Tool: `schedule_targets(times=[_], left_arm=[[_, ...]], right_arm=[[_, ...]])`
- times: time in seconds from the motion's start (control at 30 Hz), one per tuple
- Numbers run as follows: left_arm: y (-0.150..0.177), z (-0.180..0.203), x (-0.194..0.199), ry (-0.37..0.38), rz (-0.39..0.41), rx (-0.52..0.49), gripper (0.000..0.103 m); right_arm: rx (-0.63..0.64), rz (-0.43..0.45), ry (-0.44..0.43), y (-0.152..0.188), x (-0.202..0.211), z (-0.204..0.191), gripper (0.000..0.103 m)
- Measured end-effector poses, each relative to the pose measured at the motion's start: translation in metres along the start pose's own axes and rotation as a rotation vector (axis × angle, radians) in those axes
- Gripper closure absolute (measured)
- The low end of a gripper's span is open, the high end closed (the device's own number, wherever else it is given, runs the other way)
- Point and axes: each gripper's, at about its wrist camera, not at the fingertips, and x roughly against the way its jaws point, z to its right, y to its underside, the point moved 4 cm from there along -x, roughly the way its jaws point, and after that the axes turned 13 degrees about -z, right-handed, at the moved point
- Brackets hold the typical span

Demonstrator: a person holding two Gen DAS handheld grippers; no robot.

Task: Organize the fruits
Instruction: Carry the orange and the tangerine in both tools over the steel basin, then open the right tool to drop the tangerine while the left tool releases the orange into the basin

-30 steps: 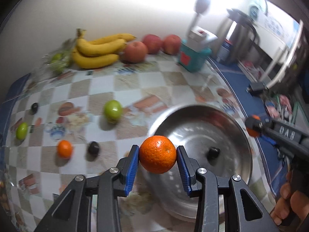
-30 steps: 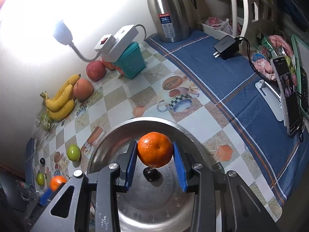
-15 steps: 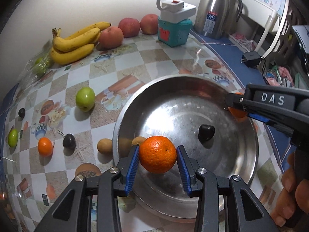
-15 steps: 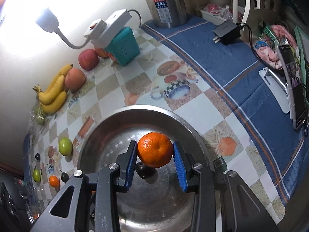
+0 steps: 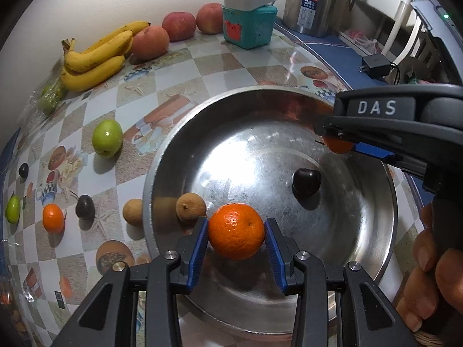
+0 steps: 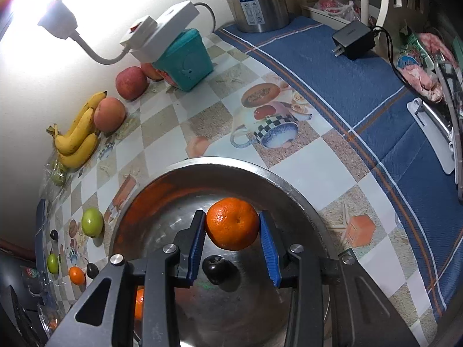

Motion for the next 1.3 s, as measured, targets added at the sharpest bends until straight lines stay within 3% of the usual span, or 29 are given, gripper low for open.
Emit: schedule_targets(times=[0.87, 1.0, 1.3], left_arm=[[-0.003, -0.001, -0.009, 0.016, -0.016, 0.016, 0.06], [-0.003, -0.002, -0.007, 0.029, -0.012, 0.021, 0.049], [-0.006, -0.002, 0.011, 0.074, 0.034, 0.032, 0.044]], right_arm=[[-0.05, -0.031, 0.024, 0.001, -0.012, 0.006, 0.064], [-0.043, -0.011, 0.033, 0.0, -0.004, 0.004, 0.06], [-0.022, 0.046, 0.03, -0.002, 0.027, 0.0, 0.057]])
